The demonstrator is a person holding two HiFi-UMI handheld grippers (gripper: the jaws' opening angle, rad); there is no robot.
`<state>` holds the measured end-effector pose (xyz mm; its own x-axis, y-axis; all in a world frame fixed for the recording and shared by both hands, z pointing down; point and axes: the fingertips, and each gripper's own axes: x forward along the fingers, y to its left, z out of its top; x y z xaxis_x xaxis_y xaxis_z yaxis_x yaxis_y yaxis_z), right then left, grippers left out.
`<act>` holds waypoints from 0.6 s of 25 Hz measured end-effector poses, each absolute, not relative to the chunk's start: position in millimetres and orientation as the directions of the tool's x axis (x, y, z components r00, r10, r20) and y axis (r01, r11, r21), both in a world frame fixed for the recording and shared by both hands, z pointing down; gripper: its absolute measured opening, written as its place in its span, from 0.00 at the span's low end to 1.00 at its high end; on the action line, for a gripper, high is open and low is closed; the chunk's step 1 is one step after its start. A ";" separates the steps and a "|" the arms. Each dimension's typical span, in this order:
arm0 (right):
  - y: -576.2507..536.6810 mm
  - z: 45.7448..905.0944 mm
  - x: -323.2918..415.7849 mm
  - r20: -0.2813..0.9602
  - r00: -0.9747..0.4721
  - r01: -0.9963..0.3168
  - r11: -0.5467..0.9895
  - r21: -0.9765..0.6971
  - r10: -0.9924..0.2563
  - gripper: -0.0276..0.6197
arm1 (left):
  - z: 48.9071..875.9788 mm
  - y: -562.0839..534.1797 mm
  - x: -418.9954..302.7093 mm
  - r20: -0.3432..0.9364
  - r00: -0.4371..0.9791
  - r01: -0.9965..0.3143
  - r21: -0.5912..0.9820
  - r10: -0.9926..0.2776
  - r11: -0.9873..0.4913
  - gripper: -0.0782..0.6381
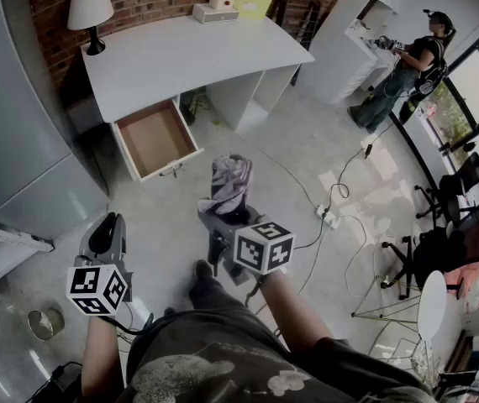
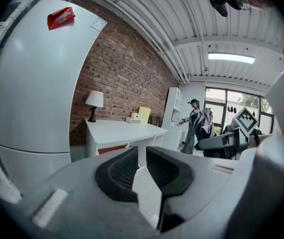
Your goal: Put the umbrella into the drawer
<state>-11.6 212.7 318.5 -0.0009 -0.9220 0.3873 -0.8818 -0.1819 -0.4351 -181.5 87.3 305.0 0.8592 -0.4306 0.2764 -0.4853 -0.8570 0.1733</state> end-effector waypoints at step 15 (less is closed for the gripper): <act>211.4 296.5 -13.9 0.371 0.015 -0.924 -0.155 -0.350 -0.928 0.40 | 266.5 88.9 -185.2 0.174 0.863 -0.496 0.102 -0.475 -0.863 0.12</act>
<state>-13.9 211.4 296.5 0.0155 -0.9284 0.3713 -0.9238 -0.1554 -0.3500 -185.2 88.9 266.5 0.8626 -0.4749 0.1744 -0.4955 -0.8625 0.1024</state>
